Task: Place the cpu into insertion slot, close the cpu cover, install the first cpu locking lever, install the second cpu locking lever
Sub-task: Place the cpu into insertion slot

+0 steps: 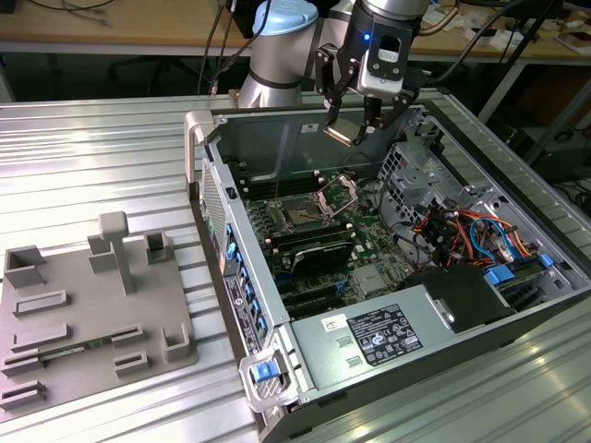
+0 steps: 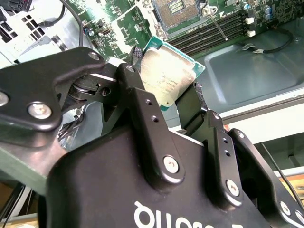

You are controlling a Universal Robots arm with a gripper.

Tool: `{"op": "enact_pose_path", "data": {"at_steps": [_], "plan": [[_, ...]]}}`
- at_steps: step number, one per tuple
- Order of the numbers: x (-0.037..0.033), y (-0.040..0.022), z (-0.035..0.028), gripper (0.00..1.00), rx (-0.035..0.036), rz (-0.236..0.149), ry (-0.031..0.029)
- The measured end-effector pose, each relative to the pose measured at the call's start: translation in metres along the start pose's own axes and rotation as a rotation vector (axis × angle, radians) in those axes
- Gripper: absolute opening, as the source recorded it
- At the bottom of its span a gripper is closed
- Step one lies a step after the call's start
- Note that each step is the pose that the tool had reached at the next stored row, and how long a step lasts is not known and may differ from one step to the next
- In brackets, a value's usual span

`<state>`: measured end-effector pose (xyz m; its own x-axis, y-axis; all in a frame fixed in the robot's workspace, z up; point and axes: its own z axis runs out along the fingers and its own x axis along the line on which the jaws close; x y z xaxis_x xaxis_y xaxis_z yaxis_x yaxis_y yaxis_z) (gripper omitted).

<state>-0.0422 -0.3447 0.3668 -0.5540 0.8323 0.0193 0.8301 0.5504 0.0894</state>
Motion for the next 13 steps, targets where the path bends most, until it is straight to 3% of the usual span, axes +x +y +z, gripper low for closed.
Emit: {"op": "enact_pose_path", "data": {"at_steps": [6, 13], "plan": [[0.0, 0.0, 0.0, 0.55, -0.0001, 0.006, -0.0005], [0.0, 0.0, 0.0, 0.55, -0.001, 0.055, -0.0049]]}}
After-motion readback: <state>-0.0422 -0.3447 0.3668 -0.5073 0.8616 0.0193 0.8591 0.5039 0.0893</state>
